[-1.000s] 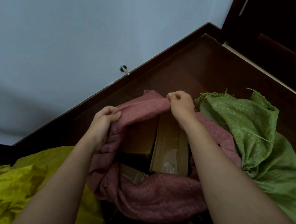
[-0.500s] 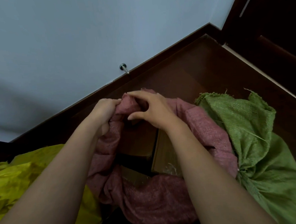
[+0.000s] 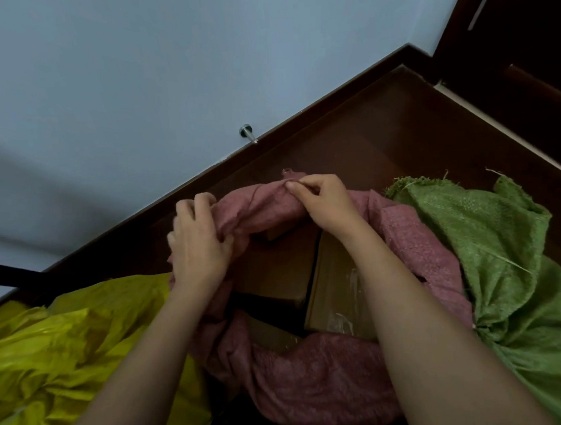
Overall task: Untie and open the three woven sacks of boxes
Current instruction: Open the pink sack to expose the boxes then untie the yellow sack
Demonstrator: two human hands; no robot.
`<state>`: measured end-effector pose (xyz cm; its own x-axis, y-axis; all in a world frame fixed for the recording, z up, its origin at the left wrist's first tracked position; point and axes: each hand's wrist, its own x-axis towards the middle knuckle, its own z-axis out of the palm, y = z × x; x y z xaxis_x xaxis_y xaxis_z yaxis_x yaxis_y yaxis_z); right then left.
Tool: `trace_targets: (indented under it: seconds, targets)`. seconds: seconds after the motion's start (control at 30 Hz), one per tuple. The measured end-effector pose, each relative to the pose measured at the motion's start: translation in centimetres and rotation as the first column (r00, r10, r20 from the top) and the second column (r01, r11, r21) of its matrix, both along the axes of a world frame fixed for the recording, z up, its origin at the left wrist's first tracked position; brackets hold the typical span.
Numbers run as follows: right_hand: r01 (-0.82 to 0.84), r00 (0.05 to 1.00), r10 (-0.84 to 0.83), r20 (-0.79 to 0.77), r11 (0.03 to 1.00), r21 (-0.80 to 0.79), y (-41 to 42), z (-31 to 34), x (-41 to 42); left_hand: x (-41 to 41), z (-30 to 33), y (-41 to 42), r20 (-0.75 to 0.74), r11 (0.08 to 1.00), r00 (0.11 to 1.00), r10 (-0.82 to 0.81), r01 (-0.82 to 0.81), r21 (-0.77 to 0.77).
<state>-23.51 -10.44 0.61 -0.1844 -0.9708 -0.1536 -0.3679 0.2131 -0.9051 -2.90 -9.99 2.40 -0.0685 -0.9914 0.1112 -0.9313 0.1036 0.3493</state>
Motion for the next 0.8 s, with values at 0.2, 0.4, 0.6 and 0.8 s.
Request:
trace_targets:
  seconds: [0.2,0.4,0.6,0.8]
  targets:
    - [0.164,0.986,-0.167,0.018,0.983,0.087,-0.7,-1.3,-0.6,2.2,-0.5,-0.1,-0.642,0.957,0.735,0.219,-0.034,0.288]
    - [0.175,0.829,-0.131,-0.543,0.984,0.029,0.0,-1.3,0.7,1.9,-0.4,-0.9,-0.628,0.698,0.380,0.679,-0.069,0.713]
    - [-0.455,0.870,0.407,-0.279,0.881,-0.131,-0.4,0.7,5.3,1.9,-0.1,-1.6,-0.625,0.679,0.346,0.700,-0.051,0.732]
    - [-0.497,0.832,0.477,-0.283,0.868,-0.001,-0.9,-0.7,6.2,2.3,0.9,-0.6,-0.669,0.671,0.387,0.634,0.153,0.725]
